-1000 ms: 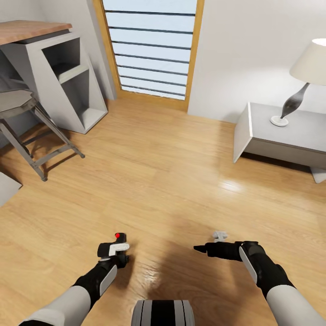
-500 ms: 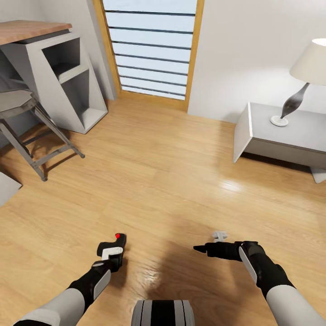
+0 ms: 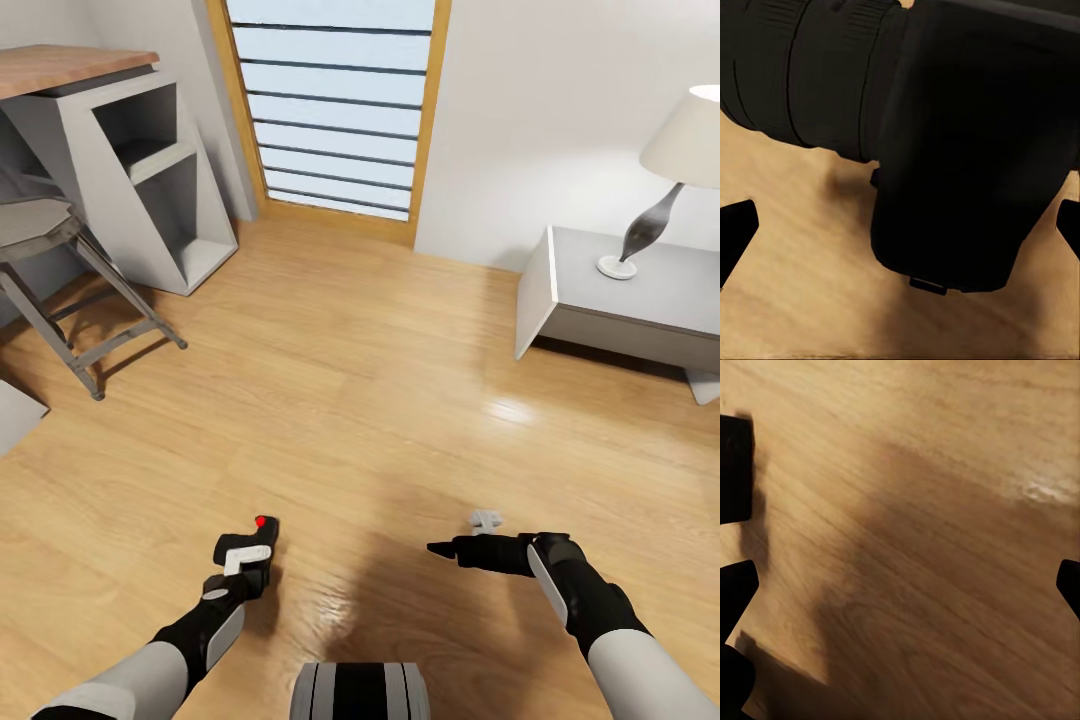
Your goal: Attach the digital camera to the camera tripod in the bedroom.
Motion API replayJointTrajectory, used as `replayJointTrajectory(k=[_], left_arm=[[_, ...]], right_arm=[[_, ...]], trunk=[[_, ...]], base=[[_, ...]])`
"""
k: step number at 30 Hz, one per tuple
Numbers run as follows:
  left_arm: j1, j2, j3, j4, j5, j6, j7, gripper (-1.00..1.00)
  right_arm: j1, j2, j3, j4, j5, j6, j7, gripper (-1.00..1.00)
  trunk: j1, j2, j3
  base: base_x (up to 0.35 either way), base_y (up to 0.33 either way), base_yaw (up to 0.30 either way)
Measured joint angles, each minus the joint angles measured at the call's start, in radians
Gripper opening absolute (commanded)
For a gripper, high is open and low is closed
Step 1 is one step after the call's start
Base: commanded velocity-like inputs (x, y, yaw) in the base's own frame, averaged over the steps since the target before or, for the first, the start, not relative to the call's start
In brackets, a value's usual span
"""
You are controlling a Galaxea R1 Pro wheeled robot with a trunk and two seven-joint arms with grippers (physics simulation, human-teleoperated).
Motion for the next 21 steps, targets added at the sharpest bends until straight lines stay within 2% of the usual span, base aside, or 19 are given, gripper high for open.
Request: replayJointTrajectory(k=[4, 16, 21], left_arm=[[0.0, -0.002, -0.003, 0.027, -0.009, -0.008, -0.001, 1.0], [0.0, -0.012, -0.006, 0.056, -0.077, -0.018, -0.002, 1.0], [0.0, -0.012, -0.006, 0.06, -0.085, -0.018, -0.002, 1.0]], right_arm=[[0.0, 0.001, 0.0, 0.001, -0.001, 0.0, -0.002, 1.0], [0.0, 0.001, 0.0, 0.001, -0.001, 0.0, -0.009, 1.0], [0.0, 0.002, 0.0, 0.001, -0.001, 0.001, -0.009, 1.0]], trunk=[[0.0, 0.0, 0.0], [0.0, 0.0, 0.0], [0.0, 0.0, 0.0]], base=[[0.0, 0.0, 0.0], [0.0, 0.0, 0.0], [0.0, 0.0, 0.0]])
